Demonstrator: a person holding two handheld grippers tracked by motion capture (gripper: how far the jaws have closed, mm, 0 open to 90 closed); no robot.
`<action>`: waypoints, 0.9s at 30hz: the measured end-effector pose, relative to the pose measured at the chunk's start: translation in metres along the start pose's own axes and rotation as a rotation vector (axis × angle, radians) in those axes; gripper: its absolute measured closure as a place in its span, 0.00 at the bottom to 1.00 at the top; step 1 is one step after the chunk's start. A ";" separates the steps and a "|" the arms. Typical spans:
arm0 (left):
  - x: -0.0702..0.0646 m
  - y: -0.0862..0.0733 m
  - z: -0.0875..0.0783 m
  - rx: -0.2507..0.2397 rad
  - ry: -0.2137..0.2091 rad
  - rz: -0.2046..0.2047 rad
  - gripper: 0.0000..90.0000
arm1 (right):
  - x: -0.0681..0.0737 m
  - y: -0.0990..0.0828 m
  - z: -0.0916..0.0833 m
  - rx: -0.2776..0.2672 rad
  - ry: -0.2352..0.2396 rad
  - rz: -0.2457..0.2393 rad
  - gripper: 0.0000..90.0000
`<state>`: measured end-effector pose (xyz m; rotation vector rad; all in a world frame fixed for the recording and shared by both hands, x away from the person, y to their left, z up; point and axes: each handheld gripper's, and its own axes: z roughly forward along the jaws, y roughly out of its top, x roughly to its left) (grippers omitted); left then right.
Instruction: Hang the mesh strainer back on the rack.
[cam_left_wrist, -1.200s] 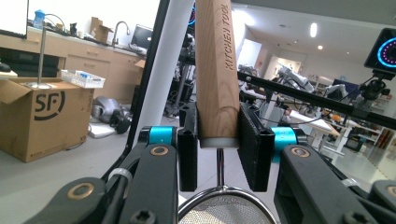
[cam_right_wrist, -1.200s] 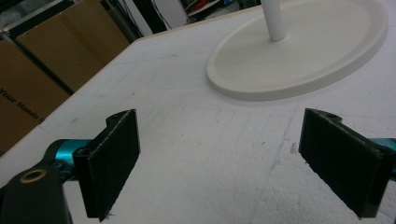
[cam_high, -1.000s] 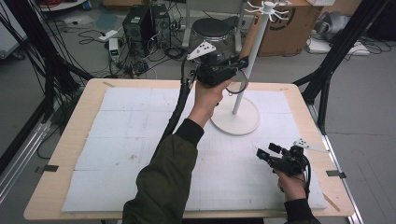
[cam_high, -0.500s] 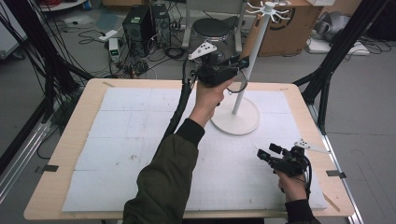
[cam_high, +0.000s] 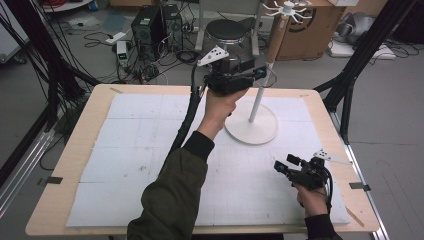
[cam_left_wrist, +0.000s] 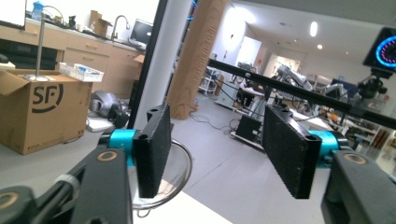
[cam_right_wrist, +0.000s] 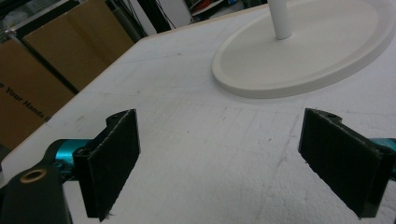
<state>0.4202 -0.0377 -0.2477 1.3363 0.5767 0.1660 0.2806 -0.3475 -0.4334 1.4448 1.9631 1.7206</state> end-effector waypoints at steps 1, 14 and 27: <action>0.000 -0.001 -0.002 0.002 -0.007 -0.006 0.45 | 0.001 -0.001 0.001 -0.002 0.000 0.002 0.13; 0.005 -0.011 -0.033 0.052 -0.022 -0.020 0.31 | 0.006 -0.002 0.000 0.006 -0.013 -0.016 0.13; 0.015 -0.030 -0.082 0.093 0.051 -0.006 0.27 | 0.014 -0.001 0.003 0.013 -0.011 -0.045 0.13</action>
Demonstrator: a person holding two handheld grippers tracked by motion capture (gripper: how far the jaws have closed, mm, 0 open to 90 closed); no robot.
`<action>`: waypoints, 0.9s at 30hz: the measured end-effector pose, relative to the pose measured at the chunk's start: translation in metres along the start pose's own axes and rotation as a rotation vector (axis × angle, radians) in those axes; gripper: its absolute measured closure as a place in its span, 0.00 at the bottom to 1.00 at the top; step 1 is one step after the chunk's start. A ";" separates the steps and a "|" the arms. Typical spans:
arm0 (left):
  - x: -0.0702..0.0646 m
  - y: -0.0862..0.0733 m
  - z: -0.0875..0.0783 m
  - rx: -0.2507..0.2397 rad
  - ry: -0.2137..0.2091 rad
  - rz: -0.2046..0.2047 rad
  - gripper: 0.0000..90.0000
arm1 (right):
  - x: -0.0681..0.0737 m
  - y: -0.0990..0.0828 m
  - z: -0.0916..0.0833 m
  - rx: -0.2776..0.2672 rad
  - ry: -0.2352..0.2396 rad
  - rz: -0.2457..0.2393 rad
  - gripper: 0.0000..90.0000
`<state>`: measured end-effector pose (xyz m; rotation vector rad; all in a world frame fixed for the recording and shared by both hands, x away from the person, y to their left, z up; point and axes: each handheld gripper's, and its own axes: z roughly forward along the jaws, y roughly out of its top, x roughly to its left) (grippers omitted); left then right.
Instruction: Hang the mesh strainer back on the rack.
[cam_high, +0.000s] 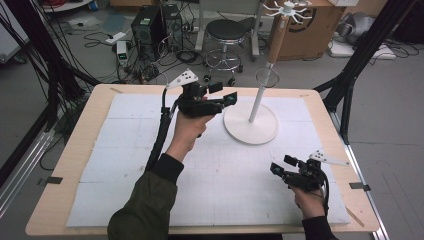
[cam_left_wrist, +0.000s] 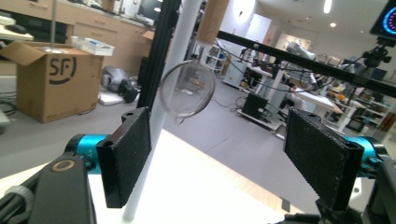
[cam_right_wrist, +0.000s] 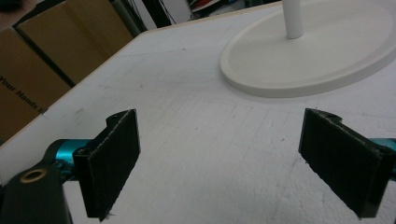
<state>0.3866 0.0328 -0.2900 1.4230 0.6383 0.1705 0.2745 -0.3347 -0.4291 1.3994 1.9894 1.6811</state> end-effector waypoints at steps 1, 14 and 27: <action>0.002 -0.002 -0.004 0.001 0.003 -0.001 0.27 | 0.000 0.000 0.001 -0.001 0.001 0.000 0.13; 0.011 -0.029 -0.039 0.050 0.063 -0.011 0.26 | 0.006 0.000 0.011 0.024 0.011 -0.015 0.13; 0.015 -0.048 -0.076 0.057 0.097 -0.015 0.26 | 0.009 -0.004 0.014 0.037 0.012 -0.031 0.13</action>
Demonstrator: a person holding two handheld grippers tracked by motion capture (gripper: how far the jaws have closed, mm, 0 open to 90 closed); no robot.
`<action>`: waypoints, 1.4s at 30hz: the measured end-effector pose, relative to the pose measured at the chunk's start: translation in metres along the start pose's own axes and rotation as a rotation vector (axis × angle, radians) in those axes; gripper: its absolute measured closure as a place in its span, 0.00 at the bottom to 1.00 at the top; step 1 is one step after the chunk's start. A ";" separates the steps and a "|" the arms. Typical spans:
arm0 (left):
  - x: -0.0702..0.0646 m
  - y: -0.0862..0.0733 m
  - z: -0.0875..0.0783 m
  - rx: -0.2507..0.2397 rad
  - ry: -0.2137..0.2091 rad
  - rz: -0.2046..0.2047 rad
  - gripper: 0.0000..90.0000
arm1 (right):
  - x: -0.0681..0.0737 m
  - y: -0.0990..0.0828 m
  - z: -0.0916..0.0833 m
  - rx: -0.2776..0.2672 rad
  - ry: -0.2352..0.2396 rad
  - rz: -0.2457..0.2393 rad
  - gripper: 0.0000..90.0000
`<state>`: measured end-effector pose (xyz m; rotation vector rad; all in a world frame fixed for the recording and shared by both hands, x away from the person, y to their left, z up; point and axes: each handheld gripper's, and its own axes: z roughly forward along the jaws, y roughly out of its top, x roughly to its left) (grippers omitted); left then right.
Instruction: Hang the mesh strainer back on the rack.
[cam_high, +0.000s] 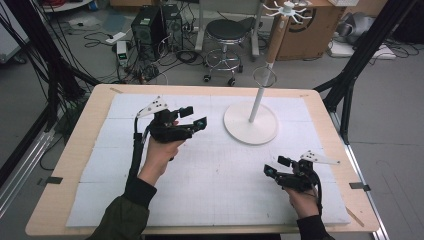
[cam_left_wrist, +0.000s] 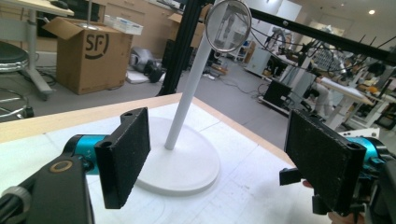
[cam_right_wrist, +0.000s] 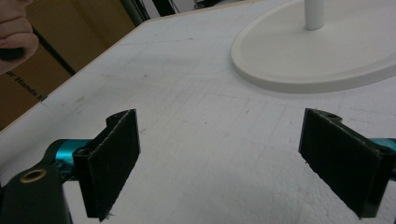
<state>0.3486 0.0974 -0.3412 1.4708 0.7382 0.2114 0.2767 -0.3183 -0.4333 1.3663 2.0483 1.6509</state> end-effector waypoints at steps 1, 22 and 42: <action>0.000 -0.002 -0.003 -0.002 0.004 0.004 0.26 | 0.000 -0.001 0.001 0.001 0.001 -0.006 0.13; 0.027 -0.040 -0.065 -0.002 0.082 -0.067 0.26 | 0.009 0.001 0.008 0.015 0.005 -0.024 0.13; 0.034 -0.082 -0.099 0.027 0.119 -0.134 0.25 | 0.010 0.001 0.006 0.005 -0.012 -0.044 0.13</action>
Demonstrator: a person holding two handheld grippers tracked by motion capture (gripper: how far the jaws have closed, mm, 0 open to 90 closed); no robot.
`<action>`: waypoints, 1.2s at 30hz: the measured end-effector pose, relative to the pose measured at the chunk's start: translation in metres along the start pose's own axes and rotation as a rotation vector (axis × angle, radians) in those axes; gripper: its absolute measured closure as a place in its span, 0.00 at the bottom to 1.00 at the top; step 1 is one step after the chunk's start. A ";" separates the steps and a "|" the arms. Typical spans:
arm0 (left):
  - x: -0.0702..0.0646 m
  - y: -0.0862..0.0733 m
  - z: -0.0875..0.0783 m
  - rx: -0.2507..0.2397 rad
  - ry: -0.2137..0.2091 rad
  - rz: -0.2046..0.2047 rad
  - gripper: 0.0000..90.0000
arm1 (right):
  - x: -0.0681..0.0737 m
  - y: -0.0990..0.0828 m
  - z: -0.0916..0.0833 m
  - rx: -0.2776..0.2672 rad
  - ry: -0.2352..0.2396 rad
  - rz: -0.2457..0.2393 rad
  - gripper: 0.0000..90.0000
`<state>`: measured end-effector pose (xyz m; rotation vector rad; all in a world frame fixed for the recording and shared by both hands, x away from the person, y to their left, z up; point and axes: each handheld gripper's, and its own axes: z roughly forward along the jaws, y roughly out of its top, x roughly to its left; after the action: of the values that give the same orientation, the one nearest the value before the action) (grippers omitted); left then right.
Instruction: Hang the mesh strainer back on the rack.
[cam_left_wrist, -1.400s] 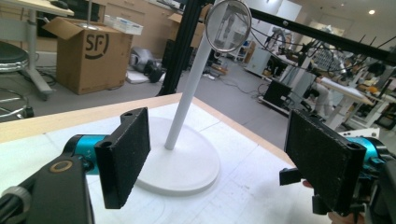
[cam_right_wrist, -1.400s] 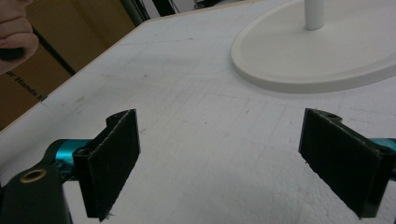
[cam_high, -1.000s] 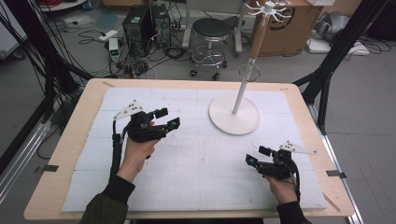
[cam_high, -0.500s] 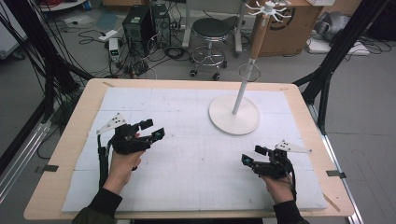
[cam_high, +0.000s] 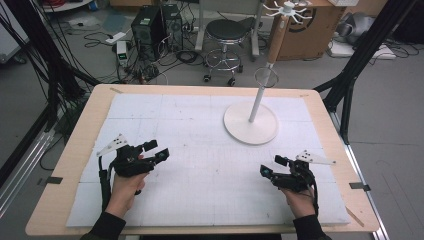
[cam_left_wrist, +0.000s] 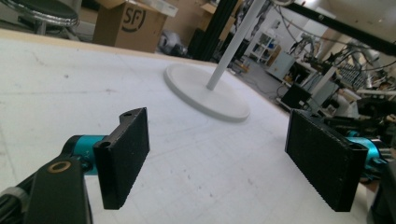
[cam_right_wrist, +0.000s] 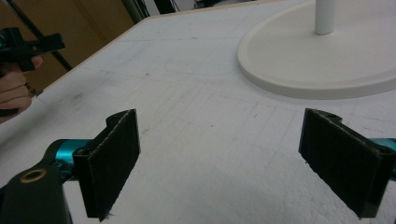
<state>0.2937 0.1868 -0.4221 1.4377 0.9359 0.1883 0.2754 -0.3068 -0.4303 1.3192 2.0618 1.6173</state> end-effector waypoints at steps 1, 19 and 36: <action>0.000 -0.002 -0.001 -0.001 0.002 -0.003 0.25 | 0.000 0.000 0.001 0.002 0.001 -0.002 0.13; 0.000 -0.026 -0.020 0.016 0.035 -0.010 0.25 | 0.001 0.001 0.010 0.011 0.011 -0.011 0.13; 0.000 -0.034 -0.027 0.023 0.063 -0.018 0.26 | -0.001 0.000 0.007 -0.004 -0.018 0.000 0.14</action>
<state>0.2627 0.2009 -0.4490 1.4509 1.0050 0.2111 0.2804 -0.3022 -0.4335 1.3272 2.0474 1.6030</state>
